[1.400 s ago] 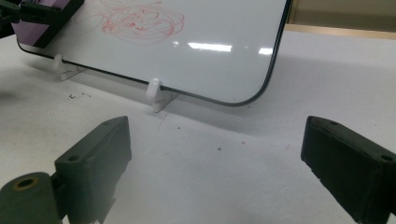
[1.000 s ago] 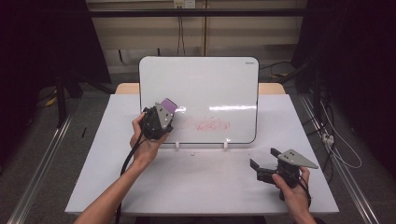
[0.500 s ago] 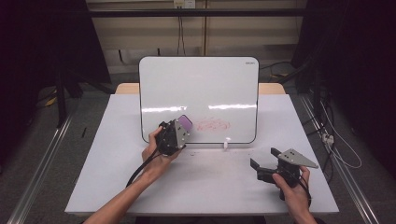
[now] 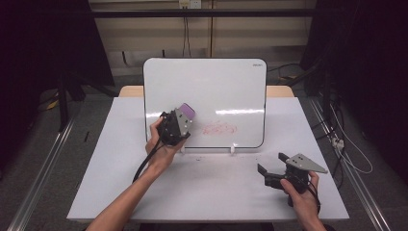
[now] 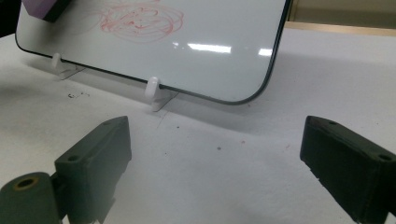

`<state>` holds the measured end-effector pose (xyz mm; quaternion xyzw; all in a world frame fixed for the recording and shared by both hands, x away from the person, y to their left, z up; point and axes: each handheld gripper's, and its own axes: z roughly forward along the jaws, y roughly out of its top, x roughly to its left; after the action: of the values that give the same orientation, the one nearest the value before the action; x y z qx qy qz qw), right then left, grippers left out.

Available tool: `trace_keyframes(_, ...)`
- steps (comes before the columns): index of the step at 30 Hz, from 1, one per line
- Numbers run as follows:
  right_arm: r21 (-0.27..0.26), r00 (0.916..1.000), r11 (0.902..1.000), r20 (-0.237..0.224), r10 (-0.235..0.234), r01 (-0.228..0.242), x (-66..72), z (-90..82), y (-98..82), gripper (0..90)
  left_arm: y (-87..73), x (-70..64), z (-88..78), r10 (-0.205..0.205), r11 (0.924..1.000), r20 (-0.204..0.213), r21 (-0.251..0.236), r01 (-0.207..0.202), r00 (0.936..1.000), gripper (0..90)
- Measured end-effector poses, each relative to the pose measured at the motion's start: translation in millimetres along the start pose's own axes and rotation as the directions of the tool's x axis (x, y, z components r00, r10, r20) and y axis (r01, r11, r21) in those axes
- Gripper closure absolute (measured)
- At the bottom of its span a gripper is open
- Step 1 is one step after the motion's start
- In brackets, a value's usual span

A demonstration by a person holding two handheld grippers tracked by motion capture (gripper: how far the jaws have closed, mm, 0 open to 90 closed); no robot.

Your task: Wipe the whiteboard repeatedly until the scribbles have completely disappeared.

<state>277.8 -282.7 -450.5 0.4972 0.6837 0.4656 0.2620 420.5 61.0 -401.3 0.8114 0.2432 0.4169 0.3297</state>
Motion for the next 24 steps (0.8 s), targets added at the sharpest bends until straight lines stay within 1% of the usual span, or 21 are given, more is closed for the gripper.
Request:
trace_keyframes(3,-0.003,1.0000,1.0000,-0.003,-0.003,0.003,0.7,-0.6,0.3,9.3,-2.5,-18.1,-0.8,0.042,0.9991,0.025,-0.001,-0.042,0.9988,41.2)
trace_keyframes(4,-0.003,1.0000,1.0000,-0.003,-0.003,0.003,0.7,-0.6,0.3,9.3,-3.4,-21.4,-1.4,0.054,0.9985,0.035,0.001,-0.054,0.9979,41.2)
trace_keyframes(5,-0.004,1.0000,1.0000,-0.004,-0.005,0.005,1.0,-1.0,0.4,9.2,-4.2,-25.1,-1.9,0.059,0.9983,0.036,0.001,-0.059,0.9976,41.3)
trace_keyframes(6,-0.004,1.0000,1.0000,-0.004,-0.005,0.005,1.0,-1.0,0.4,9.2,-5.3,-28.1,-2.4,0.054,0.9985,0.054,0.006,-0.054,0.9971,41.3)
trace_keyframes(7,-0.004,1.0000,1.0000,-0.003,-0.004,0.004,1.0,-0.9,0.4,9.2,-6.7,-31.2,-2.5,0.059,0.9982,0.065,0.004,-0.059,0.9962,41.3)
trace_keyframes(8,-0.003,1.0000,1.0000,-0.002,-0.004,0.004,0.7,-0.4,0.4,9.2,-7.5,-34.1,-3.1,0.078,0.9969,0.058,0.005,-0.078,0.9953,41.3)
trace_keyframes(9,-0.003,1.0000,1.0000,-0.002,-0.004,0.004,0.7,-0.4,0.4,9.2,-7.3,-34.7,-3.3,0.083,0.9965,0.056,0.005,-0.084,0.9950,41.3)
trace_keyframes(10,-0.003,1.0000,1.0000,-0.001,-0.005,0.005,0.8,-0.3,0.5,9.2,-6.5,-32.1,-2.6,0.068,0.9976,0.067,0.007,-0.069,0.9954,41.2)
trace_keyframes(11,-0.001,1.0000,1.0000,-0.001,-0.004,0.004,1.1,-0.2,0.5,9.1,-5.6,-28.2,-2.2,0.062,0.9980,0.069,0.010,-0.063,0.9957,41.3)
trace_keyframes(12,0.000,1.0000,1.0000,-0.003,-0.003,0.003,1.2,-0.2,0.3,9.1,-4.1,-23.7,-1.0,0.054,0.9985,0.060,0.002,-0.054,0.9967,41.3)
trace_keyframes(13,0.000,1.0000,1.0000,-0.003,-0.004,0.004,1.3,-0.2,0.2,9.1,-2.4,-19.2,-0.6,0.045,0.9989,0.056,0.006,-0.046,0.9974,41.3)
trace_keyframes(14,0.000,1.0000,1.0000,-0.003,-0.004,0.004,1.2,-0.2,0.2,9.1,0.5,-11.5,0.1,0.023,0.9997,0.038,0.008,-0.023,0.9990,41.3)
trace_keyframes(16,-0.002,1.0000,1.0000,-0.005,-0.003,0.003,1.0,-0.2,0.2,9.1,4.6,0.0,1.6,0.013,0.9999,0.012,0.007,-0.014,0.9998,41.3)
trace_keyframes(17,-0.002,1.0000,1.0000,-0.004,-0.002,0.002,0.6,-0.1,0.1,9.0,6.5,8.3,2.5,-0.008,0.9999,0.000,0.007,0.008,1.0000,41.3)
trace_keyframes(18,-0.001,1.0000,1.0000,-0.006,-0.001,0.001,0.5,-0.2,0.1,8.9,7.4,13.8,3.0,-0.031,0.9995,-0.005,0.004,0.031,0.9995,41.3)
trace_keyframes(19,-0.002,1.0000,1.0000,-0.006,-0.002,0.002,0.5,-0.4,0.1,8.7,7.6,19.0,3.2,-0.041,0.9992,-0.010,0.002,0.041,0.9991,41.3)
trace_keyframes(21,-0.003,1.0000,1.0000,-0.006,-0.002,0.002,0.3,-0.8,0.2,8.2,6.9,18.1,3.0,-0.042,0.9991,-0.015,-0.002,0.042,0.9990,41.3)
trace_keyframes(22,-0.003,1.0000,1.0000,-0.005,-0.001,0.001,0.2,-0.8,0.2,8.0,6.3,15.8,3.0,-0.033,0.9994,-0.027,-0.008,0.033,0.9991,41.3)
trace_keyframes(24,-0.001,1.0000,1.0000,-0.004,0.002,-0.002,0.3,-0.7,0.0,6.2,5.4,10.2,2.1,-0.017,0.9998,-0.014,0.003,0.018,0.9997,41.3)
